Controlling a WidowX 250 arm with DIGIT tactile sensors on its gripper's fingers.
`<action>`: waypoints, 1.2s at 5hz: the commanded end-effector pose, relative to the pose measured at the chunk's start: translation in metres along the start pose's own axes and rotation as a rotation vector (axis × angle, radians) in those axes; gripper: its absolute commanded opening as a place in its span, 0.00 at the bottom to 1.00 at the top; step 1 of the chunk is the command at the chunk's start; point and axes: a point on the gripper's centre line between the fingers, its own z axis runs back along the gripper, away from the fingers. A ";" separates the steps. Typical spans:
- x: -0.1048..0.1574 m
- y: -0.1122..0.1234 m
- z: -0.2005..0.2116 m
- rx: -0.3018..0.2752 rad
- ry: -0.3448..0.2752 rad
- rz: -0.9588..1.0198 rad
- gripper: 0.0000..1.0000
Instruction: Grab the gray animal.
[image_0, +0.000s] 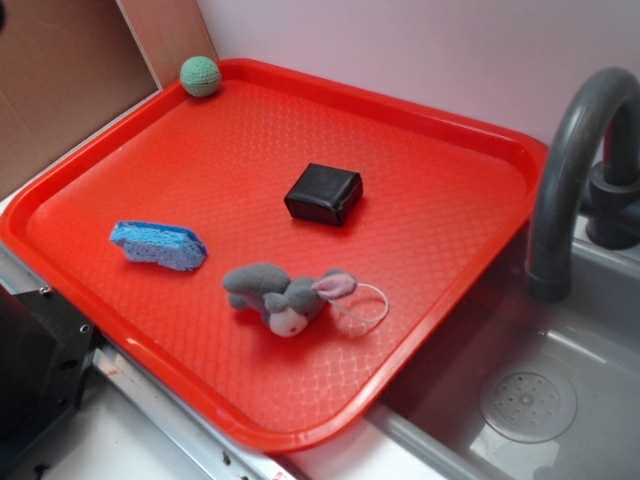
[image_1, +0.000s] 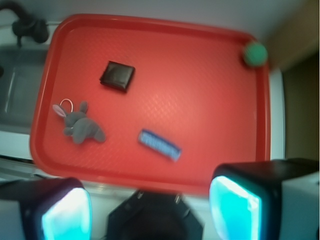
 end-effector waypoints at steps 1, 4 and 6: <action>0.026 -0.053 -0.012 0.006 -0.074 -0.360 1.00; 0.003 -0.143 -0.043 -0.069 -0.030 -0.615 1.00; 0.016 -0.129 -0.095 -0.009 0.065 -0.593 1.00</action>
